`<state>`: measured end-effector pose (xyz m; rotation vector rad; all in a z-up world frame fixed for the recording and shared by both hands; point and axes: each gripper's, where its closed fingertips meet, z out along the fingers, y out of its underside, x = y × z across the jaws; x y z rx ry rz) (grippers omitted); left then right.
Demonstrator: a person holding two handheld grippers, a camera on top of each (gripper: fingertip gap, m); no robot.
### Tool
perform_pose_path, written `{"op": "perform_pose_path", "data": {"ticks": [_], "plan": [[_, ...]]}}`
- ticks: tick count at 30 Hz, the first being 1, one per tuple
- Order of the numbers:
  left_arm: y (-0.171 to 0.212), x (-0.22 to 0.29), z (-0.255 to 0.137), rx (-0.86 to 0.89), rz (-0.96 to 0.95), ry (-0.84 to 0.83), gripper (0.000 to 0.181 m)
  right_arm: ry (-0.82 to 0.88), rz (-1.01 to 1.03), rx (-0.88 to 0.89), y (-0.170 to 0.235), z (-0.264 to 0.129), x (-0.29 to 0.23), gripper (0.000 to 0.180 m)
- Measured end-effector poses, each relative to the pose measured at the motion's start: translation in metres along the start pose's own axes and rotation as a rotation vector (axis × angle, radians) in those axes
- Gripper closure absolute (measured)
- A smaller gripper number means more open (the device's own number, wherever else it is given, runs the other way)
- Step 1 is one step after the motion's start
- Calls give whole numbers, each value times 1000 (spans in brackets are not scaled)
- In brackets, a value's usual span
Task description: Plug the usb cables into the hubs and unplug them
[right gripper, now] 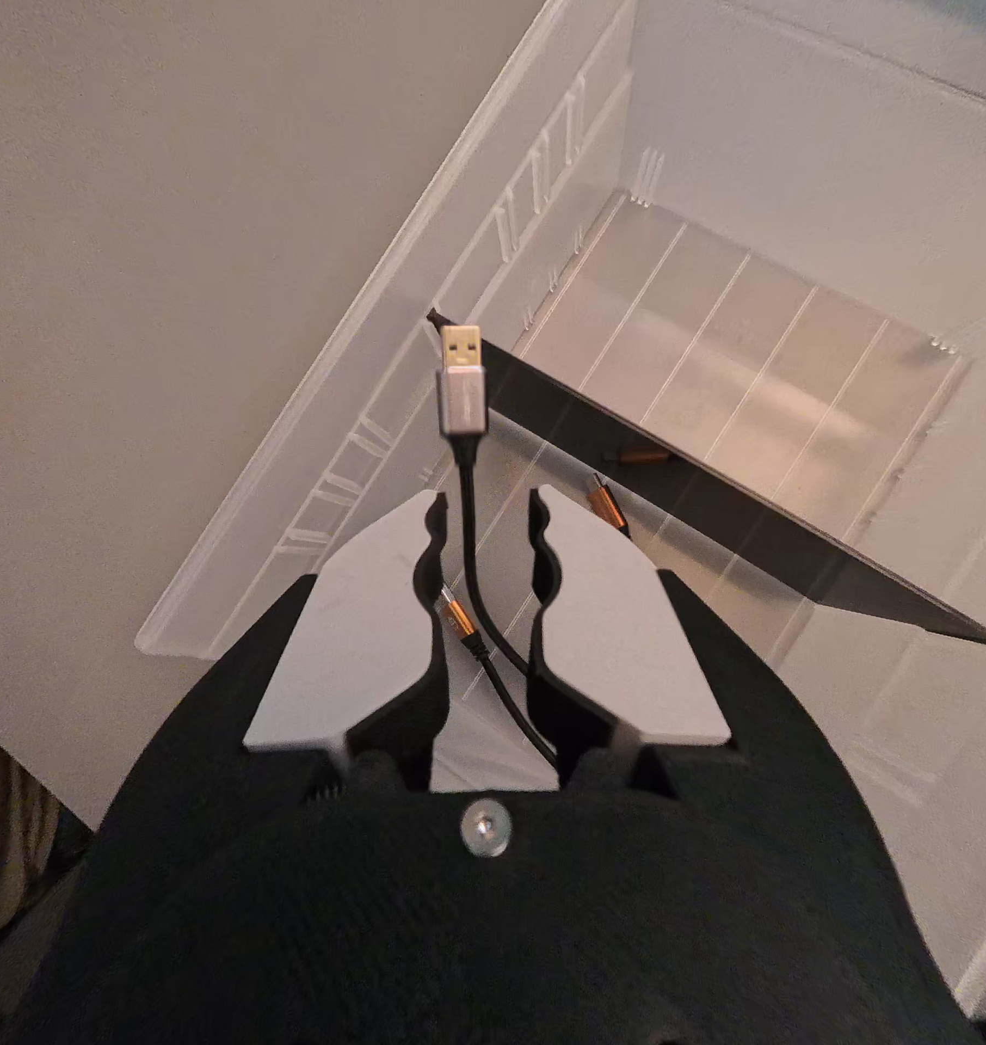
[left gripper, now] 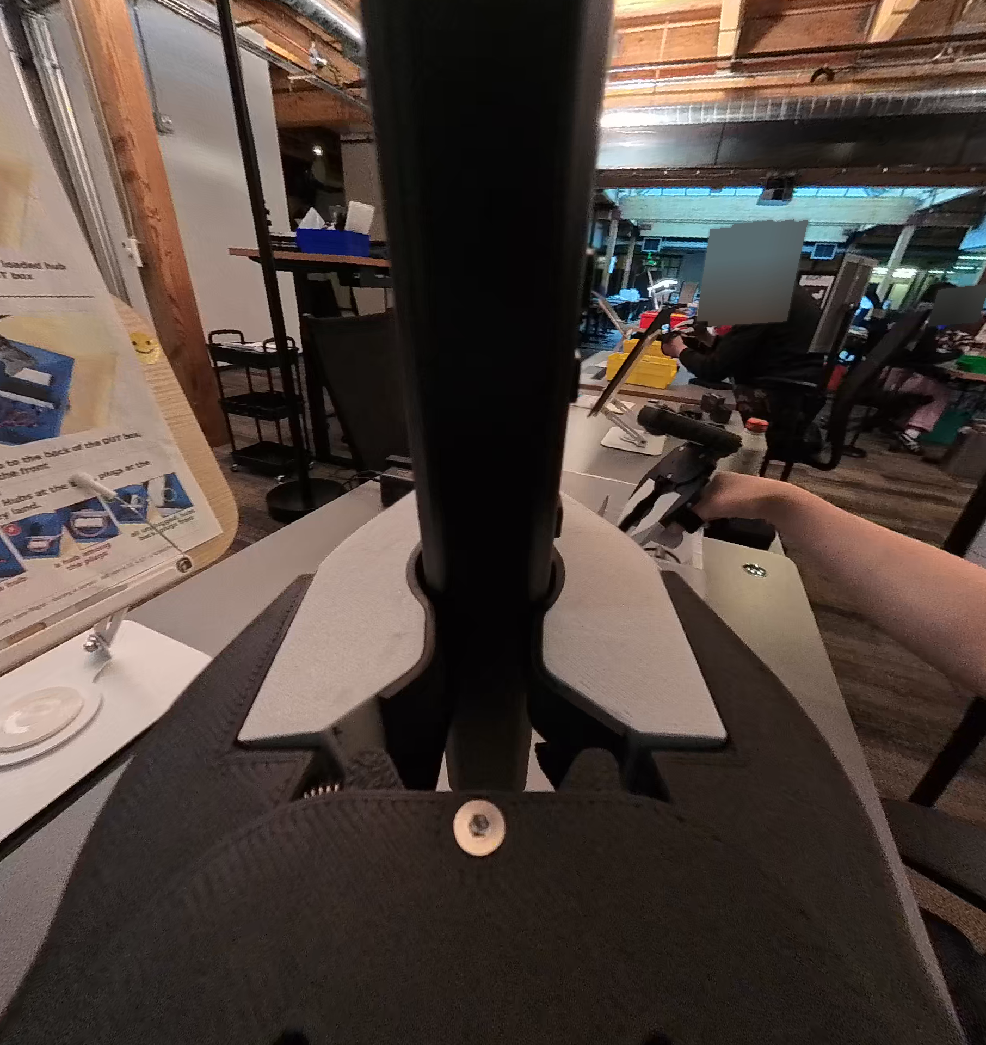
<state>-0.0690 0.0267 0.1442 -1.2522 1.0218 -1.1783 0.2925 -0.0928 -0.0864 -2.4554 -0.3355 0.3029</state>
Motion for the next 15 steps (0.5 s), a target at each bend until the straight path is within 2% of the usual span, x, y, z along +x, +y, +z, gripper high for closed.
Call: {"op": "perform_pose_path", "data": {"ticks": [3,4,6,8,10,13,15], "plan": [[1,2,2,-9,8,4,151,81,-51,70,-20,-15,2,135],[2,3,3,-13,8,10,151,122,-85,132,-36,-27,0,134],[5,6,7,-23,5,32,151,245,-223,339,-82,-58,-13,136],[9,12,13,-41,4,65,151,274,-398,578,-131,-86,-60,135],[16,22,20,-62,-4,132,151,193,-519,777,-170,-102,-126,132],[25,44,27,-78,-58,298,151,-138,-593,939,-206,-107,-231,127],[27,58,28,-78,-96,394,151,-283,-582,1026,-227,-107,-278,129]]}}
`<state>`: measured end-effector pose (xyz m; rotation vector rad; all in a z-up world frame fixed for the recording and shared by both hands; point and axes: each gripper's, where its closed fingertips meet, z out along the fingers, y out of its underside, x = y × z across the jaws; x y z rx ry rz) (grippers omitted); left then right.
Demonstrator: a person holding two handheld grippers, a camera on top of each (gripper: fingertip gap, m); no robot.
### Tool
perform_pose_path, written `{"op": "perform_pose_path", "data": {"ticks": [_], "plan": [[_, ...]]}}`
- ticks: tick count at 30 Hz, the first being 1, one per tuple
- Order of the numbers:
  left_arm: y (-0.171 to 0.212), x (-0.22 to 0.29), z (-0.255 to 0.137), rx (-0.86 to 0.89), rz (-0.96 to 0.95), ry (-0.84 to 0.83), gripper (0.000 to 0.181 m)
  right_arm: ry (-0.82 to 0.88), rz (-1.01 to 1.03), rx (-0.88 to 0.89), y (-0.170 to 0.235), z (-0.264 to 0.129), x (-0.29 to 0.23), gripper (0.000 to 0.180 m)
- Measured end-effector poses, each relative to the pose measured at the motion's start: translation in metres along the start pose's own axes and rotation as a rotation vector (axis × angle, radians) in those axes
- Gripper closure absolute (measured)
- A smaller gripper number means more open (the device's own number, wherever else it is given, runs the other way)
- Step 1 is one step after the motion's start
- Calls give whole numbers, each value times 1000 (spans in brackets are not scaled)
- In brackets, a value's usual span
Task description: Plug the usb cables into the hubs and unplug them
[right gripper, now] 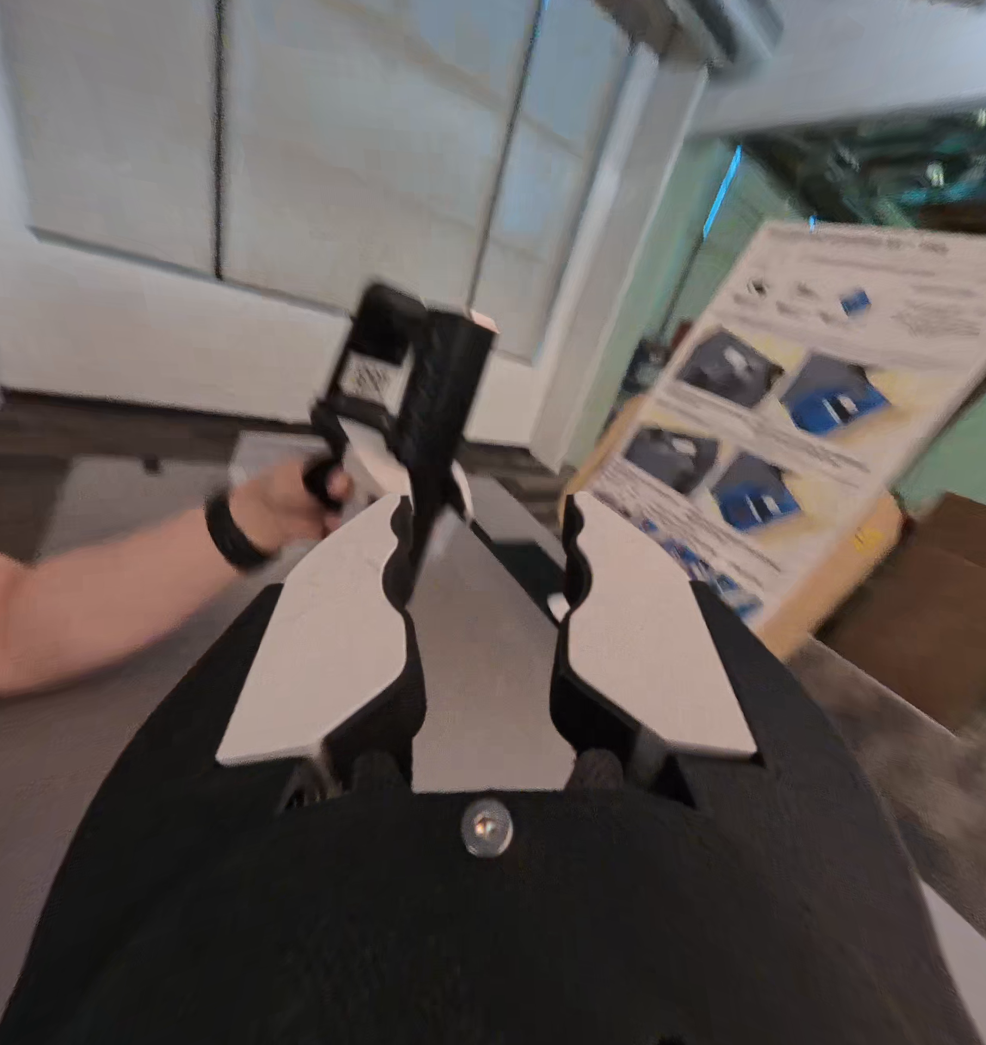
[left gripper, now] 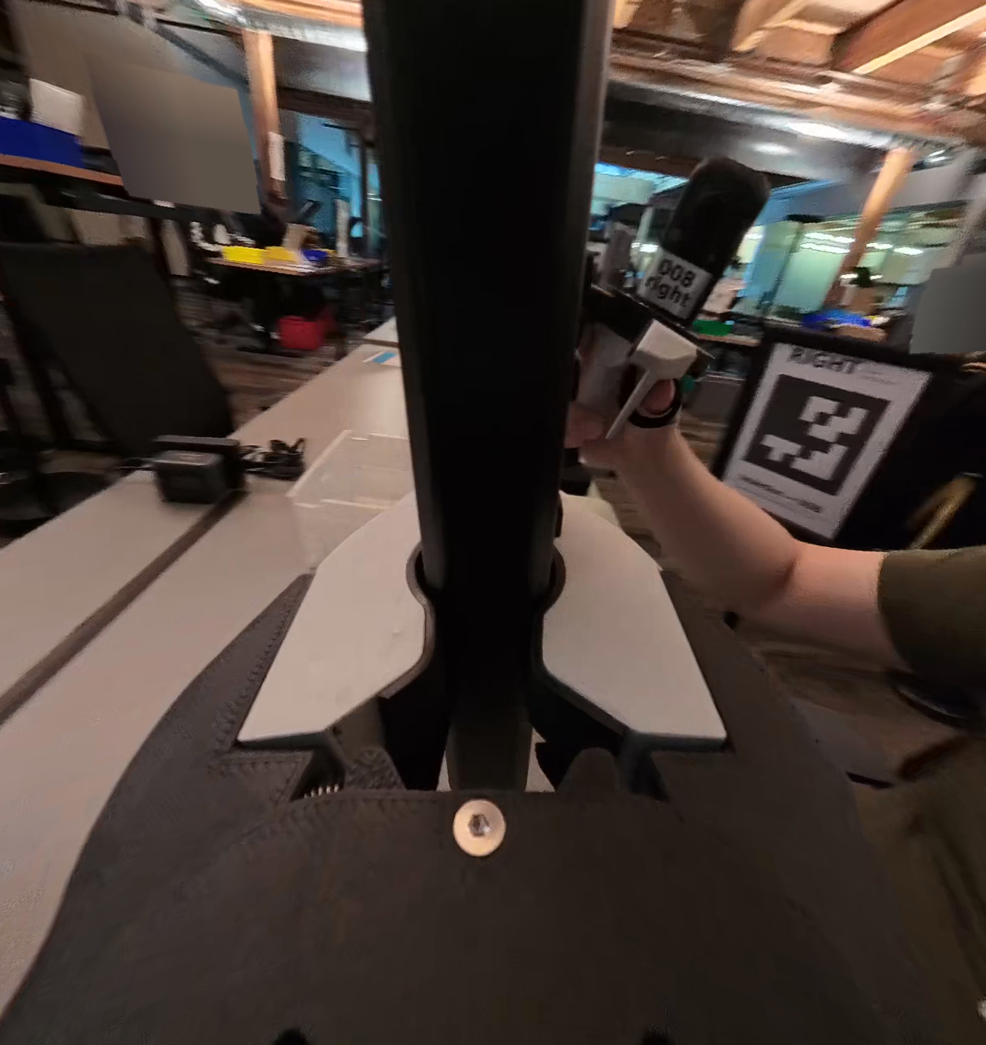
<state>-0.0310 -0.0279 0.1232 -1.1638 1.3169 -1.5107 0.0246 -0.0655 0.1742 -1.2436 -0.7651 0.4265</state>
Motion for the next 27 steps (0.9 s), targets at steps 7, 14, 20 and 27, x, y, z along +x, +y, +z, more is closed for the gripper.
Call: {"op": "perform_pose_path", "data": {"ticks": [7,14,20,27], "plan": [[15,11,6,-91,6,74,151,-245,268,-27,10,90,-41,125],[21,18,3,-112,72,130,151,-252,276,-176,33,101,-49,151],[-3,8,-10,43,86,59,124,-136,164,-180,32,82,-33,152],[-10,-18,-57,53,104,-99,127,295,-196,-519,63,-7,114,152]]}}
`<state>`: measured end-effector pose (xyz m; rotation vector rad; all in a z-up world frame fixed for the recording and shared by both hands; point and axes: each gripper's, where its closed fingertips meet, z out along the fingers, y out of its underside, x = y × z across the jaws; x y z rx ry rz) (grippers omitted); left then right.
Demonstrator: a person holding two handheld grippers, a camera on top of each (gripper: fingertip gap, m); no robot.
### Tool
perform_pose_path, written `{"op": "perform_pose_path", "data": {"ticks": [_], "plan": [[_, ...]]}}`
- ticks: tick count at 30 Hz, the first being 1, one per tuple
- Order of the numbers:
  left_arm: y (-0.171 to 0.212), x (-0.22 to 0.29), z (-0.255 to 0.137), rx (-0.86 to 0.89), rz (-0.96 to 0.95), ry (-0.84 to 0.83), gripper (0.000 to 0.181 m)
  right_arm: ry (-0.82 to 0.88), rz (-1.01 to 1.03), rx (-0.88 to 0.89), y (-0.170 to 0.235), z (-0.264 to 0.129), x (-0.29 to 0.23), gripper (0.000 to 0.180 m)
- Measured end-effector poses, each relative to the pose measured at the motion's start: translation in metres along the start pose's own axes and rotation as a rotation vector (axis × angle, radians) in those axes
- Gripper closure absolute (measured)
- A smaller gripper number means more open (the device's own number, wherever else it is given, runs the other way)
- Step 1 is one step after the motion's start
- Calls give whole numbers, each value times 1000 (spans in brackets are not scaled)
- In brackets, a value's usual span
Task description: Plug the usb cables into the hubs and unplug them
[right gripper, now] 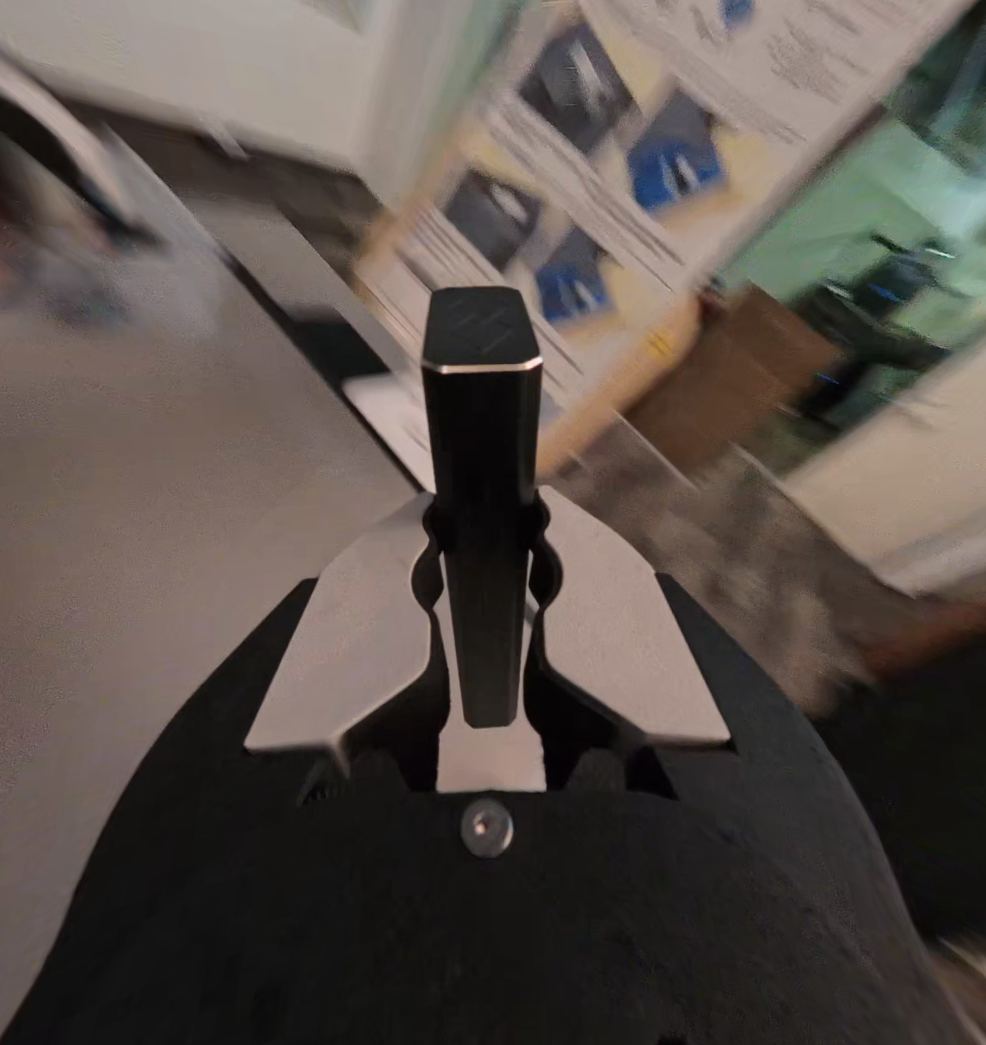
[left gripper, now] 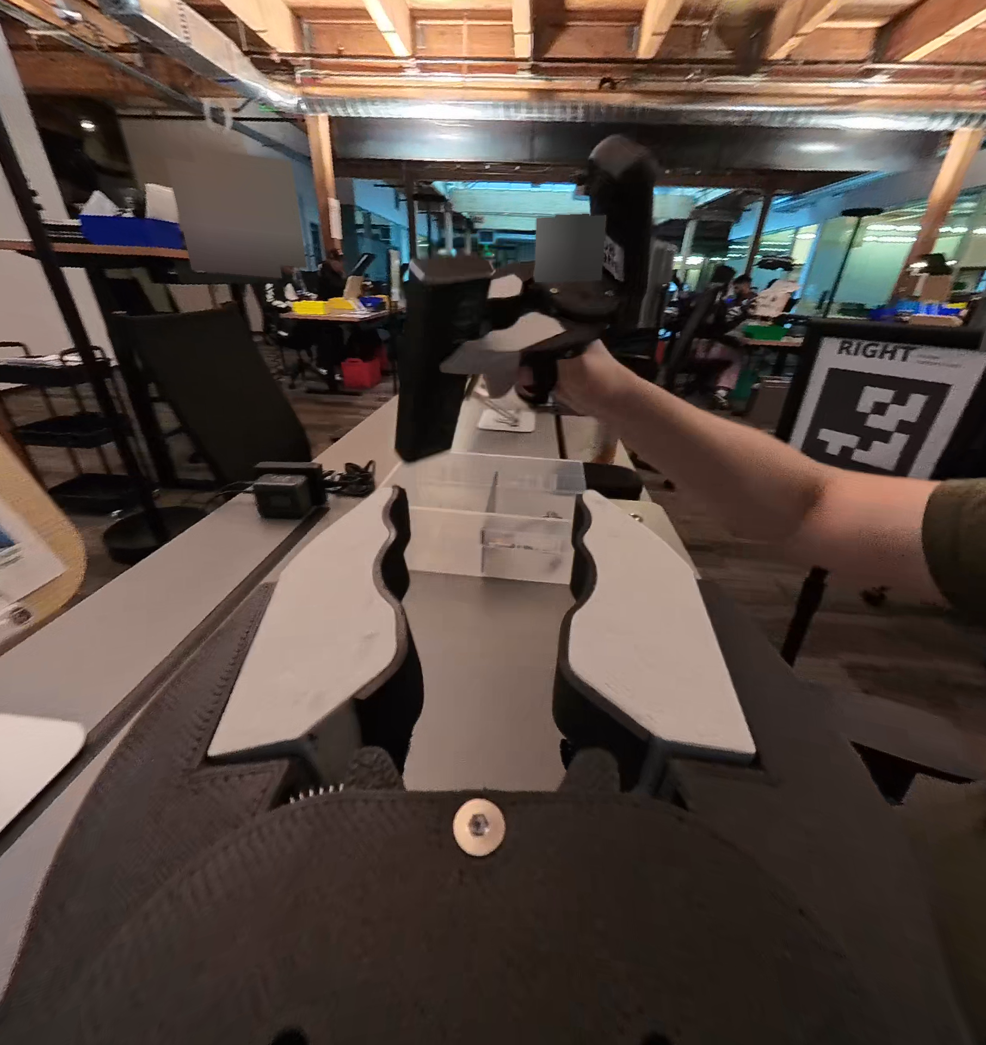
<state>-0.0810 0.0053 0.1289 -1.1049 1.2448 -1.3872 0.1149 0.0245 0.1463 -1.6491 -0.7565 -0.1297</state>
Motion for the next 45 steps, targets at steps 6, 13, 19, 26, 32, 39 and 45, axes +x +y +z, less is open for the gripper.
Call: {"op": "perform_pose_path", "data": {"ticks": [6,13,19,26,32,39,45], "plan": [[-5,-10,-16,28,-15,-35,130,39,-237,-624,184,-10,86,151],[-9,-12,-20,28,0,-71,132,-235,-288,-993,322,-25,76,152],[-4,-6,-12,-24,41,-77,133,-429,-201,-1067,360,-16,56,151],[-5,-6,-10,-24,41,-79,133,-498,-169,-1019,369,-8,49,152],[-6,-7,-14,-13,37,-81,133,-464,-159,-1021,370,-11,50,151],[-15,-1,-23,21,43,-69,131,-364,-229,-1022,352,-12,65,143],[-29,0,-41,86,46,-91,131,-269,-291,-915,281,-16,87,136]]}}
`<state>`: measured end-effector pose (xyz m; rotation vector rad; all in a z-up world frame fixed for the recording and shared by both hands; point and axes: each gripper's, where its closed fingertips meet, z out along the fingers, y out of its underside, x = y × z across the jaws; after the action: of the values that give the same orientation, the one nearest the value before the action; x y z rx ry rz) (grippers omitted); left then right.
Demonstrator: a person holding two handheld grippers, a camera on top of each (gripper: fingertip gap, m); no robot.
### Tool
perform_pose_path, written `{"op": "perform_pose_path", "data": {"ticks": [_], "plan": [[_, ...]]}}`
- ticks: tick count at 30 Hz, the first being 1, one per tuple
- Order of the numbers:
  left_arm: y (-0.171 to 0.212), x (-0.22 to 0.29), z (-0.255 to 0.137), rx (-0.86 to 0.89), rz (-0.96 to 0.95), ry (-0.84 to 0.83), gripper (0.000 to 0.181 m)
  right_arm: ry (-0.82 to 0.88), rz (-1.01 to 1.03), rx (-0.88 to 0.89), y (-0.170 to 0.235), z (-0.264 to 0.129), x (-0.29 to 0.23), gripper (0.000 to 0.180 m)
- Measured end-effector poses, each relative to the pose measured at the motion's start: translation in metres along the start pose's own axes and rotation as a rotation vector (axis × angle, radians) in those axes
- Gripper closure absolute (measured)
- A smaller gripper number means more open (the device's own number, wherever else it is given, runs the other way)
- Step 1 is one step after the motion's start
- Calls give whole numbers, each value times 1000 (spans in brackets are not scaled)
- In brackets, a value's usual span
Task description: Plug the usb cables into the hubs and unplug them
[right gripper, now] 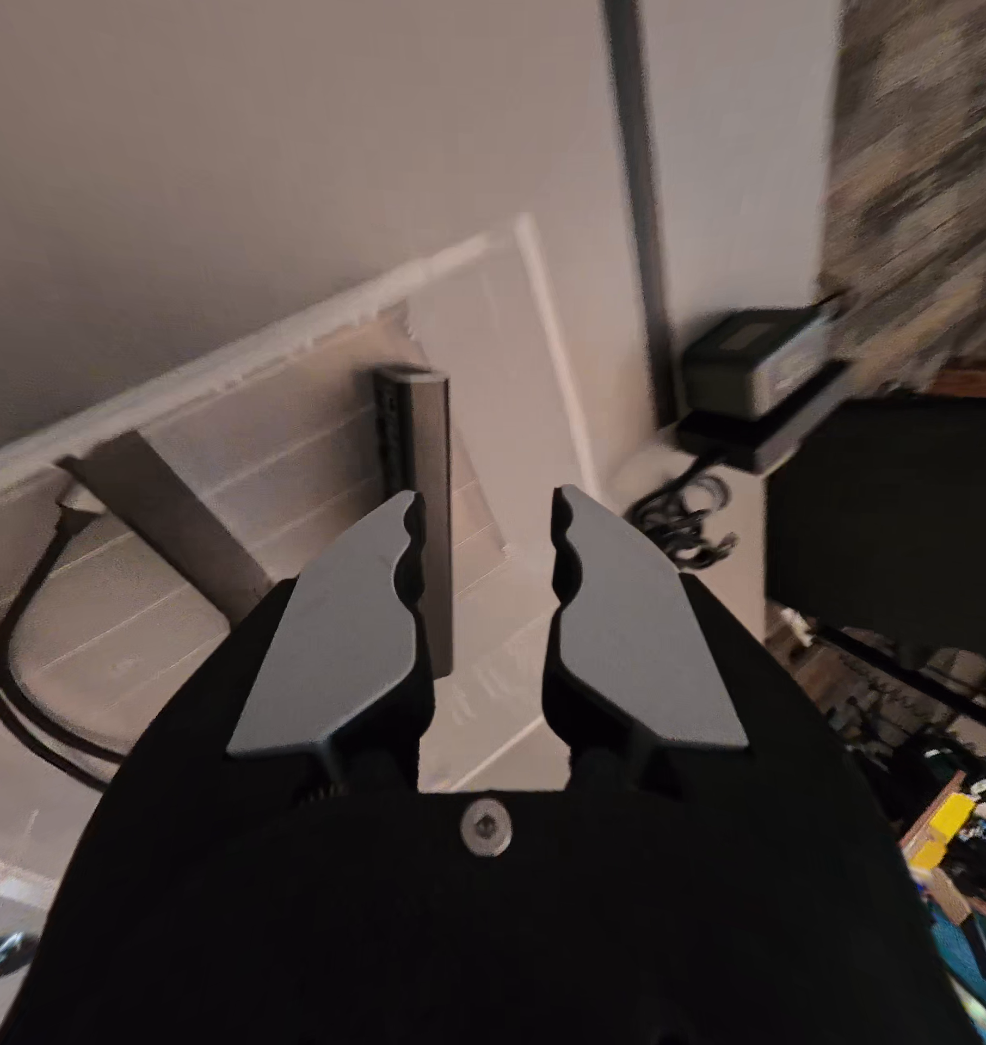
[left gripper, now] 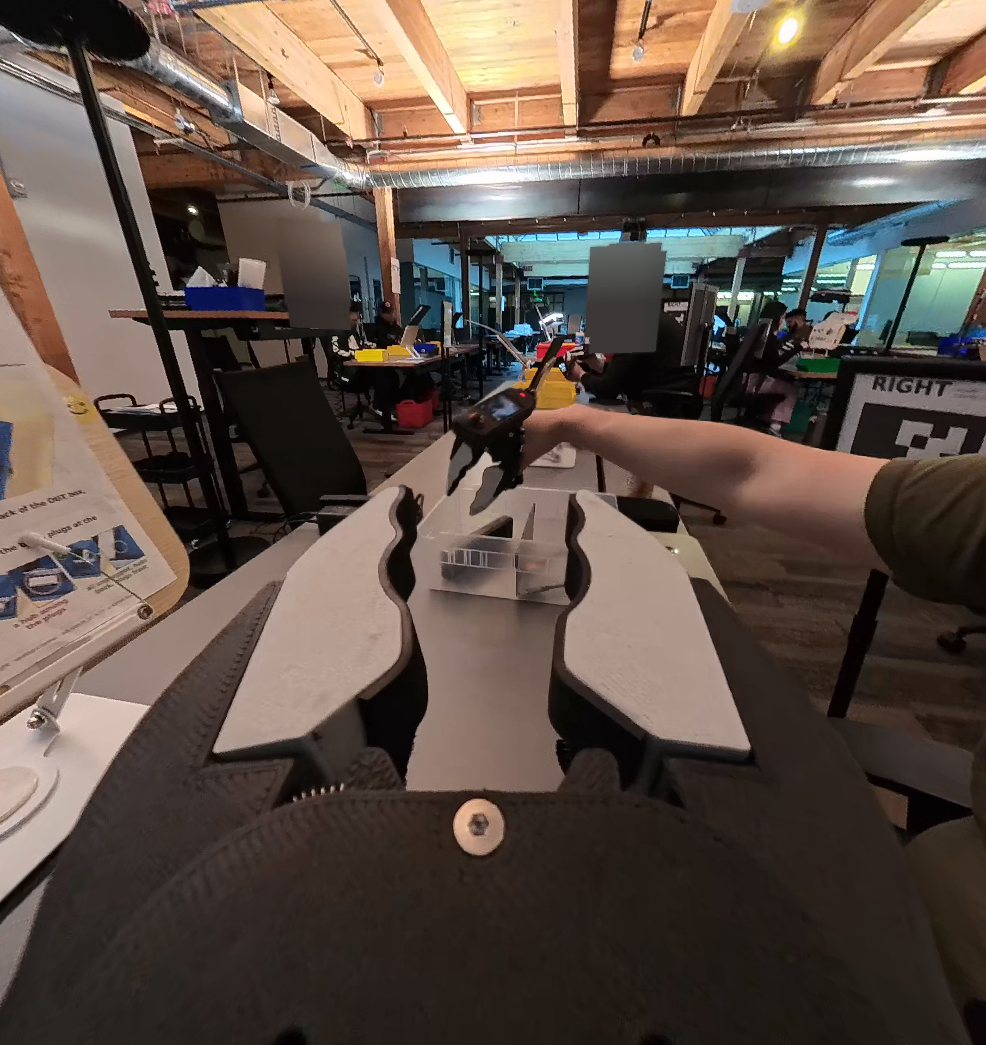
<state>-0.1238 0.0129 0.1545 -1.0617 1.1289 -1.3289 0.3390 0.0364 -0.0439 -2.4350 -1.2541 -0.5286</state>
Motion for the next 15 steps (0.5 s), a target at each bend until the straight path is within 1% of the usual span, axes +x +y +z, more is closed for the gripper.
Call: {"op": "perform_pose_path", "data": {"ticks": [2,3,5,6,7,8,10,11,13,15], "plan": [[-3,-3,-4,18,-7,-13,131,104,-5,141,-35,-39,18,135],[-4,-5,-5,23,-14,-22,131,161,6,247,-59,-64,27,134],[-2,-11,-4,21,-31,-47,131,306,71,517,-112,-125,41,126],[1,-14,-2,9,-42,-60,130,370,130,667,-137,-158,43,118],[3,-16,0,-4,-52,-68,130,418,208,820,-160,-190,40,114],[5,-16,2,-9,-59,-64,130,451,300,964,-177,-218,33,114],[5,-15,4,-3,-70,-55,130,412,448,1203,-209,-253,3,117],[4,-16,4,-3,-66,-65,131,343,478,1269,-227,-261,-16,118],[4,-20,1,-13,-45,-108,131,232,479,1340,-262,-270,-49,118],[3,-28,-6,-24,-27,-176,131,210,491,1367,-286,-274,-66,119]]}}
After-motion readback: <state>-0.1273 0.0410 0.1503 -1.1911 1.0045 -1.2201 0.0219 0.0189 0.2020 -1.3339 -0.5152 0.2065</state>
